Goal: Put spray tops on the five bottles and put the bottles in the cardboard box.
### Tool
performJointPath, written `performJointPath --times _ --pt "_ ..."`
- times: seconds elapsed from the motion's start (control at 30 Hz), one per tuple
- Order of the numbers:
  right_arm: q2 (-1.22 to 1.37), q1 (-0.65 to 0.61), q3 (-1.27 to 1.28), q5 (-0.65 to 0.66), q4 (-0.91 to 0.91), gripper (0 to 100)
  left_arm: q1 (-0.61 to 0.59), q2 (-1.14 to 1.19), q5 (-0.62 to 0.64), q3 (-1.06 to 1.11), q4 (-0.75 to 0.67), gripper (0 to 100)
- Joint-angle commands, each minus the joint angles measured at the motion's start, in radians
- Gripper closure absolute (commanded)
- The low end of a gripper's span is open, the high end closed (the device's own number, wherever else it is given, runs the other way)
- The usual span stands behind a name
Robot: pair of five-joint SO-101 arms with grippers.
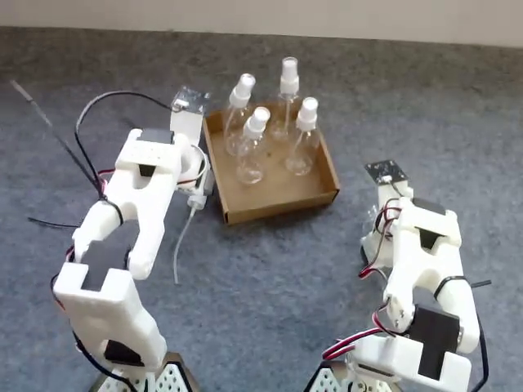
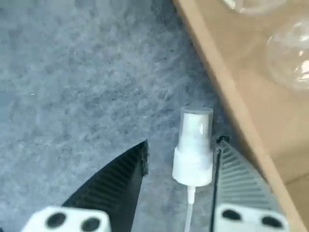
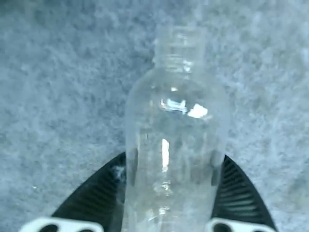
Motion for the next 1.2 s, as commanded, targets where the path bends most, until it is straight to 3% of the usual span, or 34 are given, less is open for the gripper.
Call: performJointPath --times 0.0,0.17,0.5,0.8,0.93,1.03,1.17 --pt "-0.013 -0.019 -0.007 0.009 -0.016 80.8 0.013 0.05 0.0 -0.038 -0.058 79" --pt "-0.013 -0.019 -0.005 0.009 -0.021 80.8 0.013 0.079 0.0 -0.039 -0.083 80" --pt "-0.013 0.004 -0.007 0.009 -0.016 80.8 0.007 0.076 0.002 -0.036 -0.095 99" --pt "-0.013 0.048 -0.015 0.011 0.061 80.2 -0.097 -0.137 0.009 -0.027 0.115 100" --pt "-0.015 0.045 -0.024 0.011 0.105 73.1 -0.145 -0.222 0.009 0.01 0.186 100" --pt "-0.015 0.048 -0.054 0.006 0.107 68.3 -0.162 -0.263 0.008 0.104 0.15 100" --pt "-0.015 0.048 -0.108 0.005 0.166 67.6 -0.156 -0.303 0.008 0.269 0.0 100"
